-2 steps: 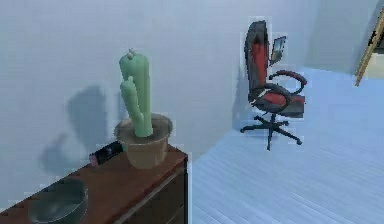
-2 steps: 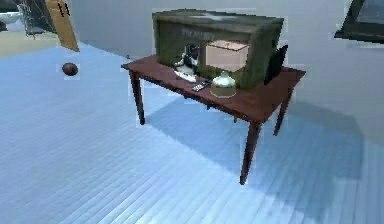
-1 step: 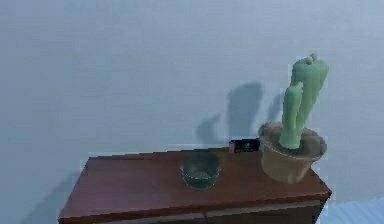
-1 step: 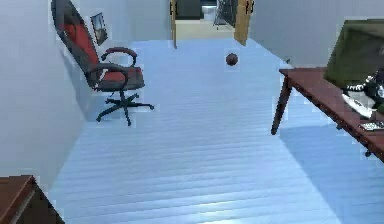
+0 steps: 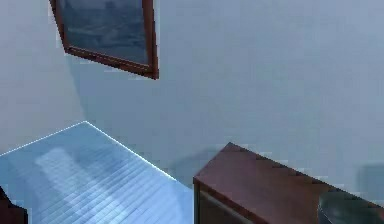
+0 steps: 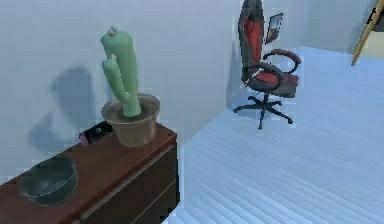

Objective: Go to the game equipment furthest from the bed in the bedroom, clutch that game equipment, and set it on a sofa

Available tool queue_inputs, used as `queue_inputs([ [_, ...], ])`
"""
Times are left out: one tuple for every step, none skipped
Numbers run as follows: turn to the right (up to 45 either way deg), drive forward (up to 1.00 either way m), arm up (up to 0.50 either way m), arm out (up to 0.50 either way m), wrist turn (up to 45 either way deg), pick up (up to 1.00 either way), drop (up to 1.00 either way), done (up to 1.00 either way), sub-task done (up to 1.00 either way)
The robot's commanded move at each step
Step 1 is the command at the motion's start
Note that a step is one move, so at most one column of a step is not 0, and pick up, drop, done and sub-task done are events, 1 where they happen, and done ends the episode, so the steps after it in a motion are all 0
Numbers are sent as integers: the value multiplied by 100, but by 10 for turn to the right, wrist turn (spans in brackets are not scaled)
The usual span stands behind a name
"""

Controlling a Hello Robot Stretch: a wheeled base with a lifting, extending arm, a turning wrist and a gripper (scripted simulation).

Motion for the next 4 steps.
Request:
queue_inputs([
  [-240, 0, 0, 0, 0, 0, 0, 0, 0],
  [450, 0, 0, 0, 0, 0, 0, 0, 0],
  [450, 0, 0, 0, 0, 0, 0, 0, 0],
  [120, 0, 0, 0, 0, 0, 0, 0, 0],
])
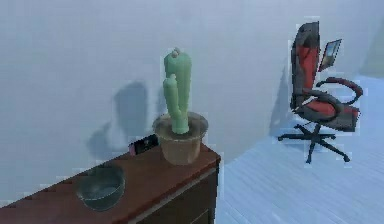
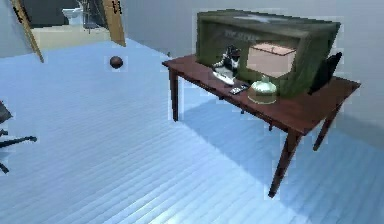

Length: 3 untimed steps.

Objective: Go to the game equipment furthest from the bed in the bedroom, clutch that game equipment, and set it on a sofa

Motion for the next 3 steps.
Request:
queue_inputs([
  [0, 45, 0, 0, 0, 0, 0, 0, 0],
  [-450, 0, 0, 0, 0, 0, 0, 0, 0],
  [-450, 0, 0, 0, 0, 0, 0, 0, 0],
])
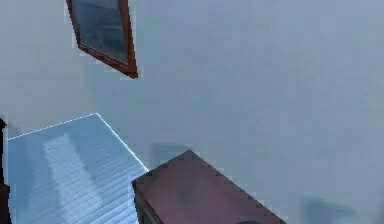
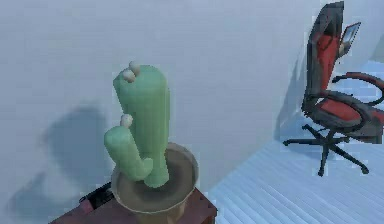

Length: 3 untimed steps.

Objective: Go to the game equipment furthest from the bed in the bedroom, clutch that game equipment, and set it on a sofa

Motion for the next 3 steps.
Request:
queue_inputs([
  [-240, 0, 0, 0, 0, 0, 0, 0, 0],
  [0, 0, 50, 0, 0, 0, 0, 0, 0],
  [0, 0, 30, 0, 0, 0, 0, 0, 0],
])
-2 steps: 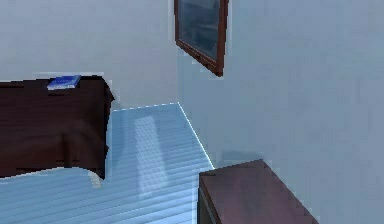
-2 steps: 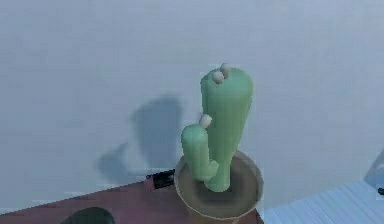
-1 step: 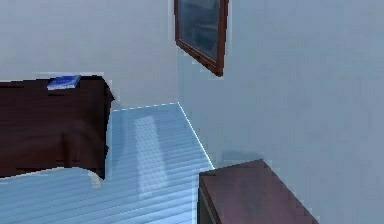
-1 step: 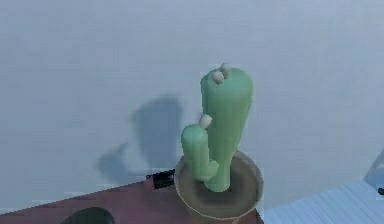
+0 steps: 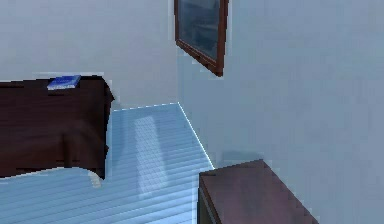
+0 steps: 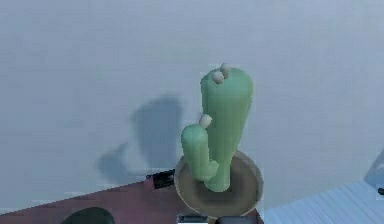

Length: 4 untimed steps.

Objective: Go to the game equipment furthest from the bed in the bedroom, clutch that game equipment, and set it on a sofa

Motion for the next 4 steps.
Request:
queue_inputs([
  [0, 0, 0, 28, 0, 0, 0, 0, 0],
  [0, 0, 0, 0, 450, 0, 0, 0, 0],
  [0, 0, 0, 0, 450, 0, 0, 0, 0],
  [0, 0, 0, 0, 390, 0, 0, 0, 0],
])
